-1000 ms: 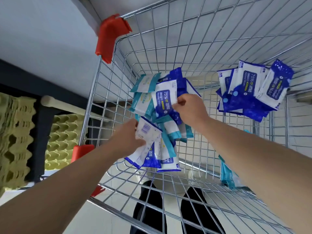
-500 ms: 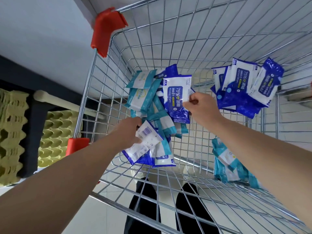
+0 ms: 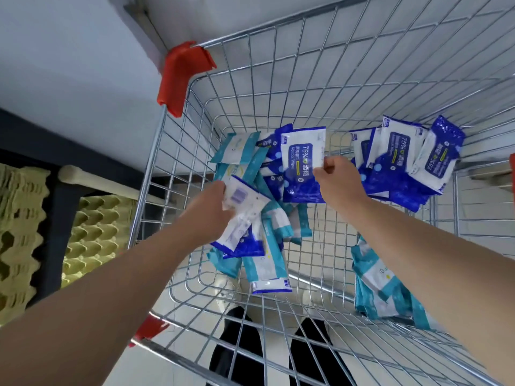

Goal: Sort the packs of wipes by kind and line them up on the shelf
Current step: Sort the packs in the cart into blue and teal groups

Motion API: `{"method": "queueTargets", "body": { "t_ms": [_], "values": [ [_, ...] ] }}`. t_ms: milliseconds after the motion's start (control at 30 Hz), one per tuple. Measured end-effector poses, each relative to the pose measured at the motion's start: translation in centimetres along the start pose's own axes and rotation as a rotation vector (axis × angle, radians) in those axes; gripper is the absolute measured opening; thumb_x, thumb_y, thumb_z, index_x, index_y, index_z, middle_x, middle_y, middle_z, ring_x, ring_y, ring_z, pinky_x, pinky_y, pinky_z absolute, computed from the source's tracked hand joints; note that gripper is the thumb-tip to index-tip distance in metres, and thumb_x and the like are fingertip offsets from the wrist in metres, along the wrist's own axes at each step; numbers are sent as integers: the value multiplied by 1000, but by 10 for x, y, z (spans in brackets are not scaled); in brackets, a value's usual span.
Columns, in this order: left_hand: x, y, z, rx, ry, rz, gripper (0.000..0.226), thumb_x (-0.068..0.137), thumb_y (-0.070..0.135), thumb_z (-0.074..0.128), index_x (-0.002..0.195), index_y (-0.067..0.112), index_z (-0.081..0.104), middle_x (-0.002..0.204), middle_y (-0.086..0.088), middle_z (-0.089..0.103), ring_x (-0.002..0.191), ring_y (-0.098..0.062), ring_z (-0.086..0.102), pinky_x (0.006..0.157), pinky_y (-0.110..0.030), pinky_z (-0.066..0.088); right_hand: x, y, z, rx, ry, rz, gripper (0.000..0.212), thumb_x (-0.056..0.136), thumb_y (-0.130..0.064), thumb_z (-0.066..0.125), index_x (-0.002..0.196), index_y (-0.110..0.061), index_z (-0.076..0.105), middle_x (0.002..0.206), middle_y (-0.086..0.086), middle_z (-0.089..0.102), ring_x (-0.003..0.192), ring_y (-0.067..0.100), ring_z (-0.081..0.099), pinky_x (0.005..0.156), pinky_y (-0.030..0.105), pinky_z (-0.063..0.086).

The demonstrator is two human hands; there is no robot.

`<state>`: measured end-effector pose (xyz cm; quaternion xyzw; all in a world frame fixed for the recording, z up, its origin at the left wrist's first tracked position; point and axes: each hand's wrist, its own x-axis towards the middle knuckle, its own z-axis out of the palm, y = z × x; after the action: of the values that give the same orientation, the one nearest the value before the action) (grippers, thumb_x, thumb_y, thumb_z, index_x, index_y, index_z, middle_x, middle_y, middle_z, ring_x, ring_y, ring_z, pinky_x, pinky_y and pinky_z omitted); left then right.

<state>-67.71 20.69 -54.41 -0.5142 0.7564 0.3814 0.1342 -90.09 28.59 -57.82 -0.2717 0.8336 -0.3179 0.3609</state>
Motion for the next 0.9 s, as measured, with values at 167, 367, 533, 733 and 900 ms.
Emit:
{"method": "queueTargets", "body": {
  "t_ms": [167, 367, 533, 733, 900],
  "values": [
    [18, 13, -12, -112, 178, -80, 18, 94, 13, 53, 103, 19, 39, 93, -3, 53, 71, -12, 52, 51, -28, 39, 25, -22, 23, 23, 0, 42, 17, 95, -16, 52, 107, -4, 57, 94, 6, 60, 66, 5, 52, 42, 14, 35],
    [33, 21, -16, -170, 214, -173, 21, 94, 8, 53, 108, 15, 39, 87, -2, 53, 68, -12, 53, 47, -24, 37, 41, -31, 35, 50, 5, 142, 10, 92, -19, 60, 98, -12, 55, 96, 3, 59, 80, 14, 58, 49, 20, 40],
    [34, 21, -18, -143, 169, -194, 24, 94, 11, 56, 108, 14, 37, 89, -5, 54, 71, -15, 55, 50, -28, 43, 31, -19, 21, -295, 138, -102, 14, 94, -21, 50, 92, -9, 56, 84, -3, 57, 74, 13, 54, 58, 26, 37],
    [36, 28, -21, -208, 235, -184, 20, 94, 11, 55, 105, 15, 39, 93, -3, 54, 74, -15, 55, 54, -33, 47, 34, -32, 18, -142, 66, -198, 12, 91, -9, 56, 86, 0, 62, 85, 6, 64, 75, 14, 57, 63, 26, 47],
    [44, 33, -23, -268, 285, -217, 20, 94, 8, 54, 103, 16, 38, 92, -2, 54, 76, -17, 56, 62, -38, 52, 53, -35, 38, -139, -28, -49, 19, 89, -18, 62, 105, -8, 58, 97, 1, 57, 85, 14, 56, 55, 20, 40]
  ]
}}
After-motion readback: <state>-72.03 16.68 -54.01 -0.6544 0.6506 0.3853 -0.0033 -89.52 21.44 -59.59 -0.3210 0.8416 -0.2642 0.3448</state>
